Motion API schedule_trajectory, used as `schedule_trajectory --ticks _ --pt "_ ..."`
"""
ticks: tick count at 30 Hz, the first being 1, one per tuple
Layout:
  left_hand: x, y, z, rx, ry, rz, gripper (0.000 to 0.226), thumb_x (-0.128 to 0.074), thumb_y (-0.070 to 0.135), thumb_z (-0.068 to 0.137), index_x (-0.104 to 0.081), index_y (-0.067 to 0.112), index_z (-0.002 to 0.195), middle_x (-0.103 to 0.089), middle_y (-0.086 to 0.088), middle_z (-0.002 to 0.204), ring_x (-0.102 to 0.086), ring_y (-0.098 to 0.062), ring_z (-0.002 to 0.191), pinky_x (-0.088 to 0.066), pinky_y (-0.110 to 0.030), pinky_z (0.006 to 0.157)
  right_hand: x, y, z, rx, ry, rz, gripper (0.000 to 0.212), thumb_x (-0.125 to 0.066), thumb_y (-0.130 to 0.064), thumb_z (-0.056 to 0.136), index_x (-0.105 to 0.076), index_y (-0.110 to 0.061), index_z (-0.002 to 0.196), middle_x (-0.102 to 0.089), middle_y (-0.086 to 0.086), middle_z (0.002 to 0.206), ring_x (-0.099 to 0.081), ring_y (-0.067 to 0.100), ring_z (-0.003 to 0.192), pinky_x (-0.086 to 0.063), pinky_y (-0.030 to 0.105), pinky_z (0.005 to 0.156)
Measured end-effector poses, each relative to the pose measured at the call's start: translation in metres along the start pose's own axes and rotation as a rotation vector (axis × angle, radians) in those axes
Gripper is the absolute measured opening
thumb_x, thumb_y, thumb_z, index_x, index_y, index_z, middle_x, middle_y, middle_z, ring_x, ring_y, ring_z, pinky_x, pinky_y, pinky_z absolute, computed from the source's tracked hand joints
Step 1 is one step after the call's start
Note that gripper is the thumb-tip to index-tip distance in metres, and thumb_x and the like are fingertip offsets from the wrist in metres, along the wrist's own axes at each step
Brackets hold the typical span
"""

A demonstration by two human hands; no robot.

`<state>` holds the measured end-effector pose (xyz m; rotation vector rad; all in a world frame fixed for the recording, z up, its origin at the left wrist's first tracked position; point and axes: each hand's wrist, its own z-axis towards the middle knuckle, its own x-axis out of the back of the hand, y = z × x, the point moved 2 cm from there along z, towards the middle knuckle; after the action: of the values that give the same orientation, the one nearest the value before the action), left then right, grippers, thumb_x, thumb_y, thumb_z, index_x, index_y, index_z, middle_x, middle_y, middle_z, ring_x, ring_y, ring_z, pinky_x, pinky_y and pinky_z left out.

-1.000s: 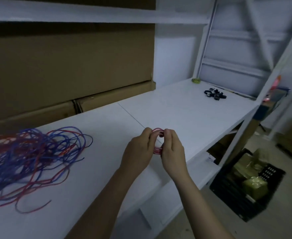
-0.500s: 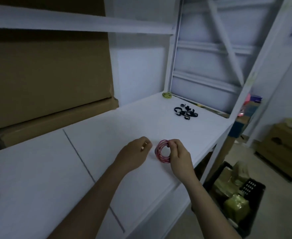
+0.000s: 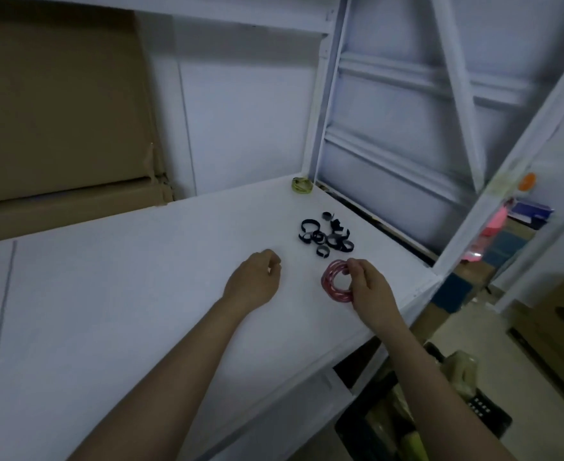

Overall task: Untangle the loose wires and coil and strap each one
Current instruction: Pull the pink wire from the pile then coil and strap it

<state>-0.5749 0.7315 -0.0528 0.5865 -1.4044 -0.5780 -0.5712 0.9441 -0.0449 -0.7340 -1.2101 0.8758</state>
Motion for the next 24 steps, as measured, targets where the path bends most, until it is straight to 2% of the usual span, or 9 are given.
schedule_trajectory --ticks 4,8,12,14,19,22,24 --pt "-0.018 0.017 0.053 -0.005 0.033 -0.021 0.025 -0.041 0.025 0.1 -0.056 0.016 0.117 -0.058 -0.002 0.114 -0.053 -0.013 0.091 -0.039 -0.024 0.075 0.011 0.02 0.04 -0.013 -0.028 0.026 0.03 -0.035 -0.029 0.103 -0.057 -0.022 0.084 -0.052 -0.008 0.064 -0.046 0.007 0.057 -0.035 0.009 0.05" --pt "-0.04 0.028 0.102 0.015 0.06 -0.05 0.024 -0.043 0.024 0.1 -0.058 0.012 0.114 -0.06 -0.008 0.115 -0.058 -0.021 0.097 -0.045 -0.029 0.078 0.023 0.031 0.084 -0.015 -0.057 0.033 0.028 -0.035 -0.03 0.103 -0.058 -0.024 0.087 -0.051 -0.012 0.064 -0.046 0.002 0.057 -0.034 0.012 0.052" --pt "-0.049 0.035 0.151 0.034 0.07 -0.079 0.024 -0.047 0.023 0.099 -0.061 0.012 0.115 -0.06 -0.008 0.117 -0.06 -0.022 0.098 -0.048 -0.03 0.078 0.032 0.037 0.131 -0.015 -0.036 0.072 0.031 -0.036 -0.033 0.103 -0.058 -0.023 0.083 -0.049 -0.008 0.063 -0.044 0.01 0.058 -0.036 0.027 0.06" --pt "-0.049 0.037 0.172 0.045 0.061 -0.074 0.024 -0.051 0.024 0.098 -0.062 0.013 0.115 -0.058 -0.005 0.117 -0.059 -0.02 0.099 -0.047 -0.028 0.078 0.037 0.044 0.15 -0.014 -0.032 0.081 0.032 -0.035 -0.035 0.102 -0.058 -0.026 0.082 -0.048 -0.008 0.062 -0.043 0.011 0.058 -0.036 0.029 0.062" --pt "-0.045 0.027 0.193 0.089 -0.028 -0.131 0.012 -0.062 0.016 0.092 -0.072 0.015 0.097 -0.063 0.0 0.101 -0.055 -0.01 0.086 -0.039 -0.02 0.076 0.031 0.053 0.184 0.013 -0.096 0.096 0.03 -0.036 -0.036 0.102 -0.058 -0.034 0.081 -0.05 -0.017 0.059 -0.047 0.004 0.059 -0.037 0.026 0.062" --pt "-0.046 0.024 0.195 0.108 -0.086 -0.144 0.01 -0.068 0.017 0.088 -0.074 0.013 0.094 -0.069 -0.001 0.096 -0.06 -0.013 0.085 -0.047 -0.026 0.08 0.014 0.047 0.206 0.038 -0.167 0.107 0.03 -0.036 -0.035 0.102 -0.057 -0.033 0.08 -0.052 -0.014 0.065 -0.048 0.004 0.061 -0.036 0.025 0.061" --pt "-0.049 0.027 0.196 0.114 -0.116 -0.088 0.012 -0.067 0.016 0.087 -0.074 0.014 0.097 -0.069 0.0 0.095 -0.063 -0.016 0.089 -0.049 -0.029 0.084 0.001 0.04 0.218 0.089 -0.229 0.086 0.028 -0.036 -0.034 0.102 -0.056 -0.032 0.083 -0.056 -0.013 0.073 -0.053 -0.001 0.065 -0.039 0.018 0.062"
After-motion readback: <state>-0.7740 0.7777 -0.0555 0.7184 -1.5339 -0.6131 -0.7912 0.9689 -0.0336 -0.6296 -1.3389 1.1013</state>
